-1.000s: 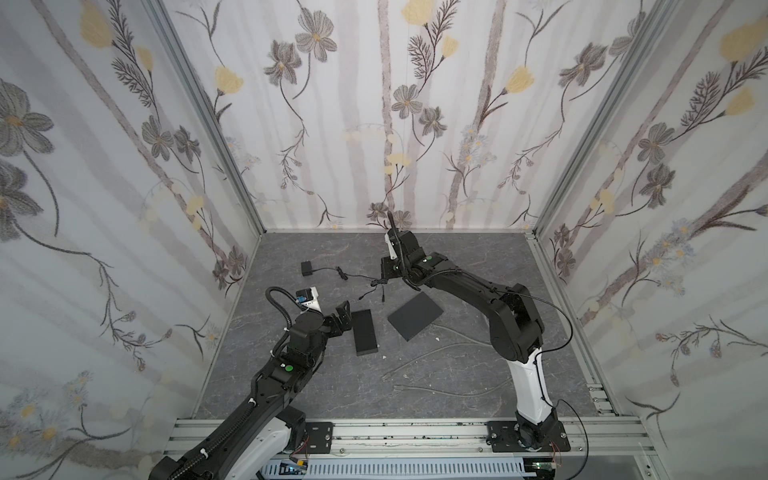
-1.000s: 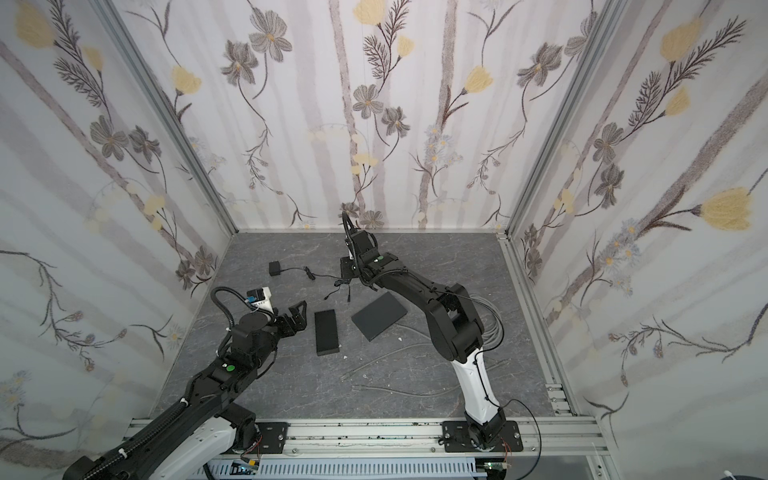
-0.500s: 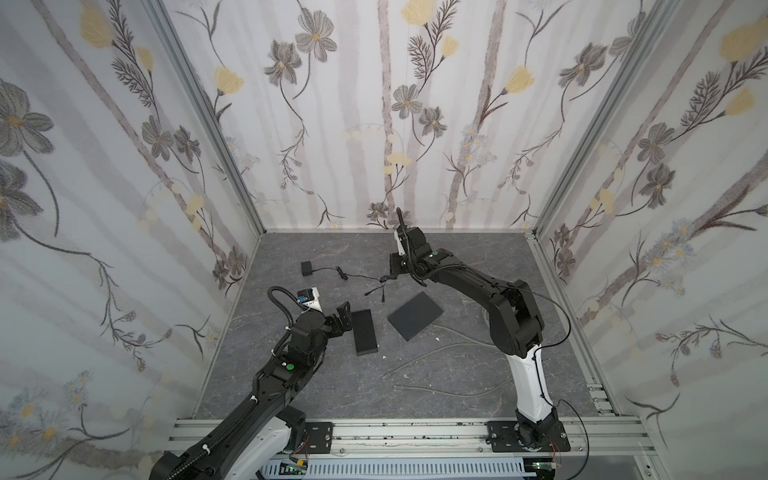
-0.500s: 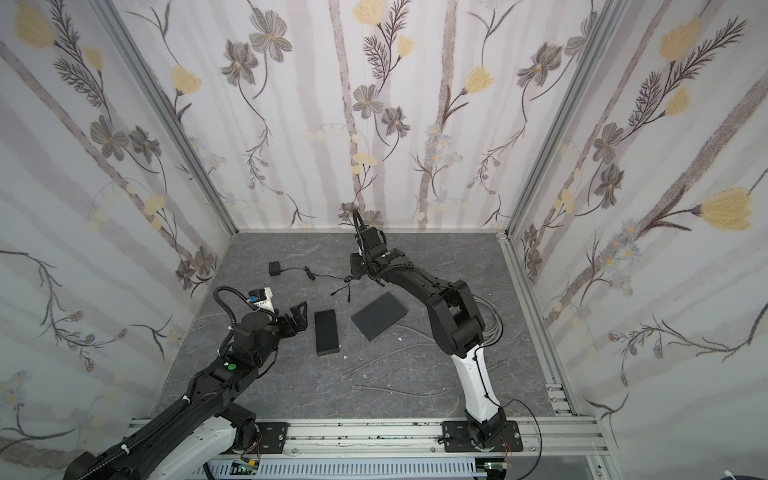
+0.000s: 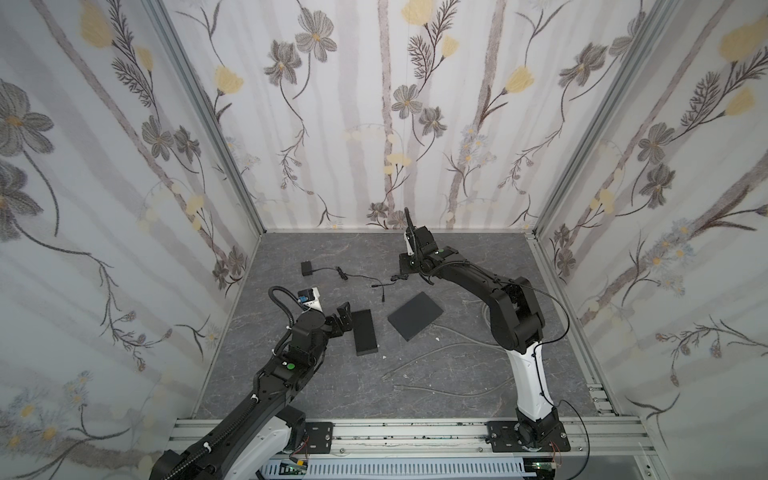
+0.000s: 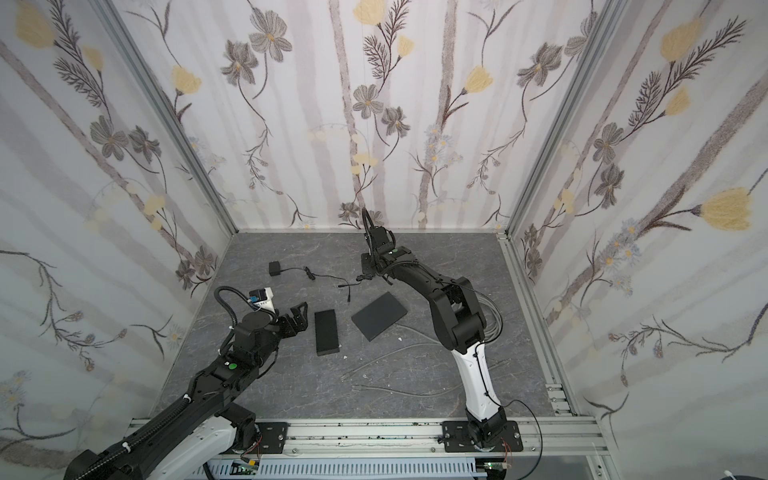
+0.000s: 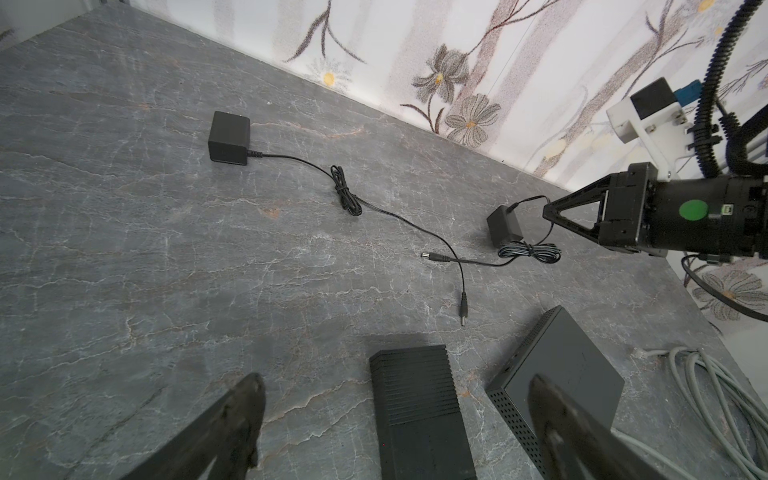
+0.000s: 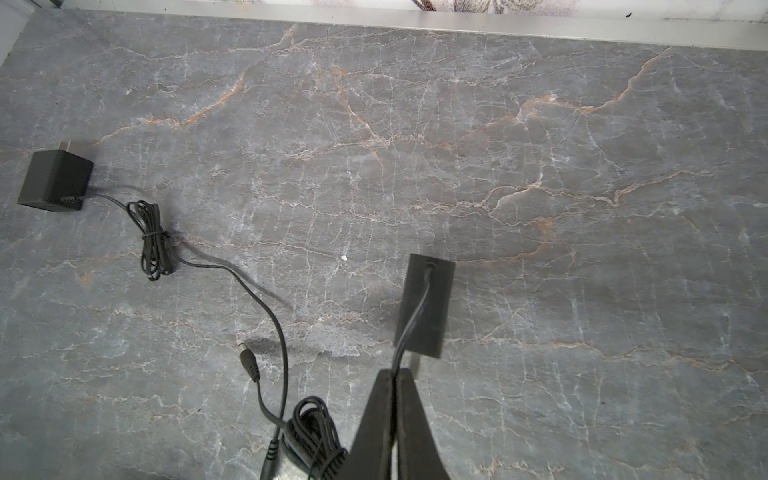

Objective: Insert the plug into the switch port

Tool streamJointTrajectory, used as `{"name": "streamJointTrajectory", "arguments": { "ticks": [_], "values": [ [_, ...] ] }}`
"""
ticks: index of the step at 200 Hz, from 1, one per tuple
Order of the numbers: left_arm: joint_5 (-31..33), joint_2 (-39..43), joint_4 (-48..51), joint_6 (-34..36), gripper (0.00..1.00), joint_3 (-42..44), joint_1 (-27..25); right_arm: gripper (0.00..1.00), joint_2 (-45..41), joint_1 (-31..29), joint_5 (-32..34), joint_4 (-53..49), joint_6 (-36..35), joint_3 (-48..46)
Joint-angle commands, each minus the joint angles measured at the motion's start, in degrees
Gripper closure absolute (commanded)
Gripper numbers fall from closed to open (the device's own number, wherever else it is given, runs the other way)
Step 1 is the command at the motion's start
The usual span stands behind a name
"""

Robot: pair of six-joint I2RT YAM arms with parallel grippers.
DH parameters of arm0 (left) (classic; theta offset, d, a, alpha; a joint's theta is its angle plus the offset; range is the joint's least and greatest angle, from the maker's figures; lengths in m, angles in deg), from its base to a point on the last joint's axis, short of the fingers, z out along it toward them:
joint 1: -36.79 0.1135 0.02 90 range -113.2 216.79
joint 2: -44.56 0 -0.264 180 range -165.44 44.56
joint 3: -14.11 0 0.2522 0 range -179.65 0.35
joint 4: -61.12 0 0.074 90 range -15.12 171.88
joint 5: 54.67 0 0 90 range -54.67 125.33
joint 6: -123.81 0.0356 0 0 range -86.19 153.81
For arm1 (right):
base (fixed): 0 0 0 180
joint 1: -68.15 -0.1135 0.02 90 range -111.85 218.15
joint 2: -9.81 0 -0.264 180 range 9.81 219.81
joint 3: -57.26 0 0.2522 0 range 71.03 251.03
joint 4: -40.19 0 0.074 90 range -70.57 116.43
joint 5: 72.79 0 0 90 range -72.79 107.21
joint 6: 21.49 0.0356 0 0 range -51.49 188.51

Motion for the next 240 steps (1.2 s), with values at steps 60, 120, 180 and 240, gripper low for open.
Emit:
{"name": "streamJointTrajectory", "arguments": {
  "ticks": [60, 120, 180, 240],
  "values": [
    [1.6, -2.4, -1.7, 0.3, 0.0, -0.2, 0.0, 0.69, -10.2, -2.2, 1.6, 5.4, -2.7, -10.5],
    [2.0, -3.7, -2.0, 0.7, 0.0, -0.3, 0.1, 0.62, -8.3, -9.3, 0.0, 5.8, -4.5, -10.9],
    [1.6, -4.4, -2.1, 0.7, 0.0, -0.6, 0.1, 0.6, 0.8, -10.8, -2.5, 1.8, -2.5, -2.1],
    [1.1, -4.1, -2.3, 0.4, 0.0, -0.5, 0.1, 0.62, 5.0, -11.4, -1.5, 0.5, -1.1, 0.1]
  ]
}}
